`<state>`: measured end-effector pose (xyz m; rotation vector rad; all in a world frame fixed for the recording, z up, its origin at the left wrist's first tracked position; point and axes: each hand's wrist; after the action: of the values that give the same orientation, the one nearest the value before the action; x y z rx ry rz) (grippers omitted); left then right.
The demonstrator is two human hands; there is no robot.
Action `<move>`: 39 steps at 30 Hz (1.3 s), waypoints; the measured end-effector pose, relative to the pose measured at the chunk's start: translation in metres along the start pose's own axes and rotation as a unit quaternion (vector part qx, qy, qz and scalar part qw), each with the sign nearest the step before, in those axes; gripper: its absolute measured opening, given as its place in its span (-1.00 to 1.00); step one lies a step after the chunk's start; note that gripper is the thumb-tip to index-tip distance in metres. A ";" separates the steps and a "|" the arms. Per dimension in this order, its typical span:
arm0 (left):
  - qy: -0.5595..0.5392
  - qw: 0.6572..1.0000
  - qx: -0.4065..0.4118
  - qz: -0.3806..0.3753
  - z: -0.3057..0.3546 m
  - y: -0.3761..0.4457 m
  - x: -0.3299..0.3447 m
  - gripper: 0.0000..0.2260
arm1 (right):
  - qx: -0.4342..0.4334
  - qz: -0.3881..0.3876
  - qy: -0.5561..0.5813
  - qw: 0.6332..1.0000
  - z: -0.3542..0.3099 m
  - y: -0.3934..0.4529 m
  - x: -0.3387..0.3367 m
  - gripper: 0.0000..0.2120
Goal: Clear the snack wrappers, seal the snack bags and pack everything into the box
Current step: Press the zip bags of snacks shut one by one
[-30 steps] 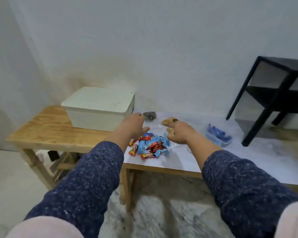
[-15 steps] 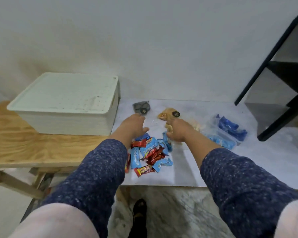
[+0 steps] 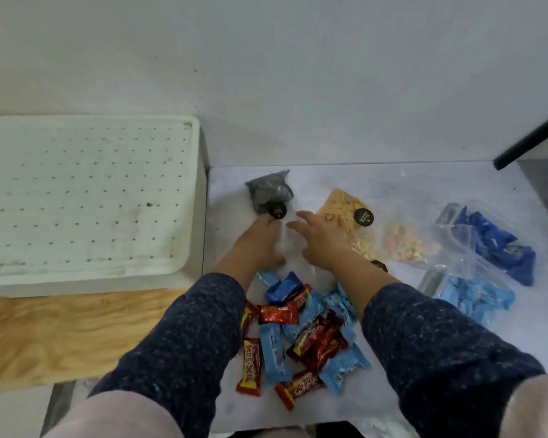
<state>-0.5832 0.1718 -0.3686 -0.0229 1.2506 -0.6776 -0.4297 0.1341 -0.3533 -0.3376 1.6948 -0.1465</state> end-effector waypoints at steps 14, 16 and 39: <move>-0.189 0.954 -0.045 0.230 -0.006 0.030 -0.061 -0.87 | 0.098 0.147 0.262 0.949 0.019 0.046 -0.058 -0.88; -0.285 0.912 -0.068 0.286 0.010 0.030 -0.083 -0.90 | 0.116 0.186 0.368 0.903 0.027 0.043 -0.088 -0.96; -0.612 0.606 0.047 0.506 0.233 -0.069 -0.181 -0.90 | -0.072 0.362 0.643 0.670 0.094 -0.125 -0.253 -0.87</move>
<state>-0.4378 0.1239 -0.1076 0.2604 -0.2534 0.3521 -0.2897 0.1021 -0.0927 0.5315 3.1268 0.4788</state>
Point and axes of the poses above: each hand's wrist, its own y-axis towards the middle knuckle, its own x-axis out of the palm, z = x × y, and after that the axes turned 5 degrees about z, right-handed
